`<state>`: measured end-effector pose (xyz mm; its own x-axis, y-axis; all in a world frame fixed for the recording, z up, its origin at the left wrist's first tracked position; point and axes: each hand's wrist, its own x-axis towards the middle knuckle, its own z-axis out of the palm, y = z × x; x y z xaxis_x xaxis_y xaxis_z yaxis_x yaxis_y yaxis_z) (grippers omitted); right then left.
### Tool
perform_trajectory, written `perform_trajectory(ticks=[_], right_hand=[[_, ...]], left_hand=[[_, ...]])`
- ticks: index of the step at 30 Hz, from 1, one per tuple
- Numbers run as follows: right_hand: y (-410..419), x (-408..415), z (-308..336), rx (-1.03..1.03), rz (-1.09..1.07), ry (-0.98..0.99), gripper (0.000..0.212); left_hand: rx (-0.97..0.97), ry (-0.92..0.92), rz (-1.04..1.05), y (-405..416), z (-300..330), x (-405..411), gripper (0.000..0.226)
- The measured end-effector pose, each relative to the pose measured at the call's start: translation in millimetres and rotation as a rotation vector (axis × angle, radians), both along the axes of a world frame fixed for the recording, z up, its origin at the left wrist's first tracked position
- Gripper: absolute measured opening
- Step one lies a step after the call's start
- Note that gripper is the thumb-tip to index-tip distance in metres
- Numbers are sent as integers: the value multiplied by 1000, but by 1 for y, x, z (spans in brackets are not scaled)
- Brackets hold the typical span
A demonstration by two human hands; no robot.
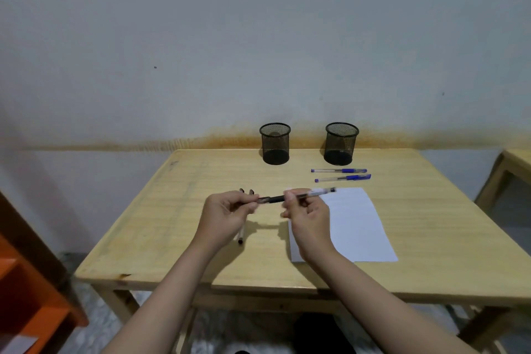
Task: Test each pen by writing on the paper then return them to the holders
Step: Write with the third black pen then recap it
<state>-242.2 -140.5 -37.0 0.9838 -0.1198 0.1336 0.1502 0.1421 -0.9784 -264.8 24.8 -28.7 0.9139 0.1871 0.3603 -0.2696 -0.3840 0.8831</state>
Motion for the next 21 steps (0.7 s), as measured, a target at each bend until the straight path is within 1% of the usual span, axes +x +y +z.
perform_trajectory(ticks=[2,3,4,7,9,12,17,21], right_hand=[[-21,14,5,85,-182,4,16],[-34,21,8,100,-248,5,17],[-43,26,8,88,-270,7,17],[-34,26,0,41,-177,14,14],[-18,20,-4,40,-112,32,13],[-11,19,-6,89,-56,54,12],[-14,18,-10,145,-28,78,10],[-24,19,-14,170,-20,95,6]], left_hand=[[-63,28,143,32,-8,-2,21],[-78,46,214,50,-13,-4,21],[-63,65,261,63,-18,-5,19],[77,139,312,69,-34,0,11],[142,168,311,60,-44,6,12],[225,162,319,65,-53,15,12],[324,187,328,70,-59,20,16],[294,202,325,69,-59,19,21]])
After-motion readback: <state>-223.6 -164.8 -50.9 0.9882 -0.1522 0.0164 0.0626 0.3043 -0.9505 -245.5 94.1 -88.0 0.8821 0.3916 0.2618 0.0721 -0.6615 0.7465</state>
